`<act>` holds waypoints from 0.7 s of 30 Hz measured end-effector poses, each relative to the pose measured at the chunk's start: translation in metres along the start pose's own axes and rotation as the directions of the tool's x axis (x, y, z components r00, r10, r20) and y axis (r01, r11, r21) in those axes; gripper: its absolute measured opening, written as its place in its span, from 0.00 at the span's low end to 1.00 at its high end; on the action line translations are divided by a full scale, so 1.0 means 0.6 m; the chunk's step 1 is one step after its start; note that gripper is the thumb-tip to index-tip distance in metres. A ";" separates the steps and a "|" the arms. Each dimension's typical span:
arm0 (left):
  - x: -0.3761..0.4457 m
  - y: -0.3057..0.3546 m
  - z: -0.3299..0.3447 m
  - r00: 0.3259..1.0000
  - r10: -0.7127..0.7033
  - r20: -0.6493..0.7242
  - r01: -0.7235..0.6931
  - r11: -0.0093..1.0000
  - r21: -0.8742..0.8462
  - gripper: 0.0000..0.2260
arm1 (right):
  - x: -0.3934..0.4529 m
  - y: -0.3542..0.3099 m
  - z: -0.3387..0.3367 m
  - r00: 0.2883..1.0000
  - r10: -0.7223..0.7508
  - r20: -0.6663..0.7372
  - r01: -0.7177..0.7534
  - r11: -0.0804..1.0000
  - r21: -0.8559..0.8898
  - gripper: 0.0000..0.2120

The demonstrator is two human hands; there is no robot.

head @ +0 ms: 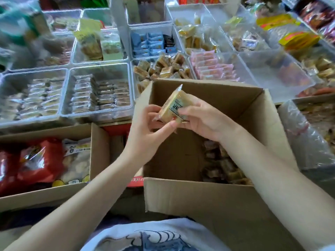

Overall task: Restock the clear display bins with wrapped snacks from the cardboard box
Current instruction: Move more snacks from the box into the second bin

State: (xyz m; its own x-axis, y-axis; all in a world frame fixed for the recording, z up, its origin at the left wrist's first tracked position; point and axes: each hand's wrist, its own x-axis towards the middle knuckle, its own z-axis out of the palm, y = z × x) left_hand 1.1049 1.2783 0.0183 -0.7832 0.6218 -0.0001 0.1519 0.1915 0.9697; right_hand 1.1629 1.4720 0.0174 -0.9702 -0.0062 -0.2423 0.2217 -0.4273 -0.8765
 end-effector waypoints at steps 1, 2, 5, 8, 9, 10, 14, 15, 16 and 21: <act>0.006 -0.003 -0.035 0.999 0.007 -0.037 -0.009 0.999 -0.043 0.17 | 0.028 -0.002 0.033 1.000 -0.021 0.018 0.022 1.000 -0.019 0.26; 0.012 -0.011 -0.077 0.996 0.019 -0.082 -0.025 0.997 -0.072 0.15 | 0.058 -0.001 0.068 0.999 -0.034 0.028 0.035 0.998 -0.051 0.26; 0.025 -0.050 -0.226 0.983 0.076 -0.169 -0.094 0.991 -0.097 0.14 | 0.156 0.007 0.172 0.999 -0.038 0.000 0.037 0.980 -0.193 0.23; 0.032 -0.115 -0.403 0.983 0.080 -0.168 -0.078 0.997 0.018 0.13 | 0.261 0.026 0.274 0.995 -0.073 -0.062 0.044 0.923 -0.381 0.21; 0.034 -0.145 -0.462 0.987 0.076 -0.143 -0.064 0.994 0.089 0.14 | 0.299 0.039 0.311 0.995 -0.079 -0.062 0.041 0.882 -0.470 0.21; 0.033 -0.175 -0.518 0.992 0.065 -0.111 -0.048 0.988 0.146 0.14 | 0.337 0.057 0.348 0.996 -0.076 -0.050 0.036 0.832 -0.554 0.22; 0.029 -0.275 -0.699 0.993 0.099 -0.059 -0.080 0.958 0.274 0.19 | 0.485 0.145 0.494 0.997 -0.001 0.072 0.063 0.502 -0.862 0.18; 0.028 -0.289 -0.731 0.992 0.107 -0.069 -0.083 0.955 0.284 0.20 | 0.514 0.163 0.525 0.995 0.011 0.097 0.084 0.410 -0.908 0.17; 0.030 -0.303 -0.760 0.991 0.105 -0.085 -0.076 0.953 0.293 0.20 | 0.541 0.176 0.552 0.993 0.023 0.119 0.104 0.342 -0.934 0.15; 0.066 -0.365 -0.851 0.985 0.109 -0.136 -0.066 0.955 0.291 0.17 | 0.640 0.192 0.629 0.989 0.024 0.148 0.143 0.160 -0.977 0.14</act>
State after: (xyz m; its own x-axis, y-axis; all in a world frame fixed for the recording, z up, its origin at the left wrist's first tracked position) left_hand 0.7328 0.8730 -0.0695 -0.8367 0.5297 0.1394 0.3719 0.3625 0.8546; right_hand 0.7788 1.0790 -0.0195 -0.9683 -0.1508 -0.1991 -0.0073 0.8140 -0.5809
